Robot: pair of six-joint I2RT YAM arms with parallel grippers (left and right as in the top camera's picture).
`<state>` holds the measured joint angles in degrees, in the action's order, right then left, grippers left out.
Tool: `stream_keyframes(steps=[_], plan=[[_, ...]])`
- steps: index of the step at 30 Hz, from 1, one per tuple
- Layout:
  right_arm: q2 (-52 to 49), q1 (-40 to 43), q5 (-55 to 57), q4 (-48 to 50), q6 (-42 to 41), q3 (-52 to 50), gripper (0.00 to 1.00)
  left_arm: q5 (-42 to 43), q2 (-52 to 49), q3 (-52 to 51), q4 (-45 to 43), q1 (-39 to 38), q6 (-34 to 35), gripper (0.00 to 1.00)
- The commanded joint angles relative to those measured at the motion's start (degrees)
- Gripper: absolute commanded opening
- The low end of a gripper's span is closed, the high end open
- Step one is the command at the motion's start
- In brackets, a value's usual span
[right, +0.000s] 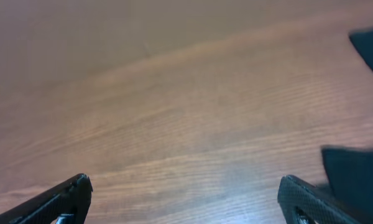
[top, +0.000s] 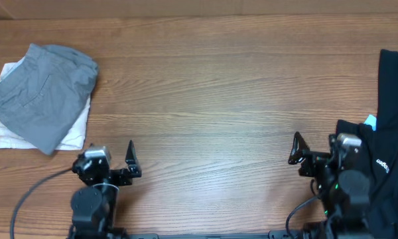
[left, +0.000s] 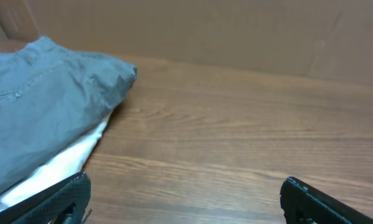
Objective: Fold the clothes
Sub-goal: 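Reach the right gripper into the black clothing pile and grasp the polo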
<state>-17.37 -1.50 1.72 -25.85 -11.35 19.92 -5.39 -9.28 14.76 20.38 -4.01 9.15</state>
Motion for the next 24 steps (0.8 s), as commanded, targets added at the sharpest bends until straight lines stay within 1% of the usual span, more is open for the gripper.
stream_keyframes(steps=[1,8,12,14,16,18,24], plan=[[-10.9,0.3,1.7,-4.5,-2.2,10.2,1.00,-0.1,-10.6,7.8,3.4,0.3,1.4,1.00],[-37.9,2.0,1.6,-22.3,-2.1,31.0,1.00,0.5,-34.3,26.6,20.1,0.3,1.6,1.00],[-48.6,2.0,0.9,-25.6,-2.2,36.9,1.00,0.9,-44.1,34.4,26.8,0.3,1.6,1.00],[-52.6,2.7,3.4,-25.9,-3.8,37.8,1.00,2.0,-47.8,36.8,28.4,0.3,1.6,1.00],[-55.8,4.8,7.4,-25.7,-11.3,37.8,1.00,3.3,-50.8,37.8,28.7,0.3,1.6,1.00],[-58.9,7.8,9.0,-25.7,-15.7,37.8,1.00,3.7,-52.9,37.9,28.7,0.3,1.6,1.00],[-66.0,16.2,8.9,-25.6,-18.7,35.0,1.00,4.0,-56.2,37.9,29.1,0.3,1.7,1.00]])
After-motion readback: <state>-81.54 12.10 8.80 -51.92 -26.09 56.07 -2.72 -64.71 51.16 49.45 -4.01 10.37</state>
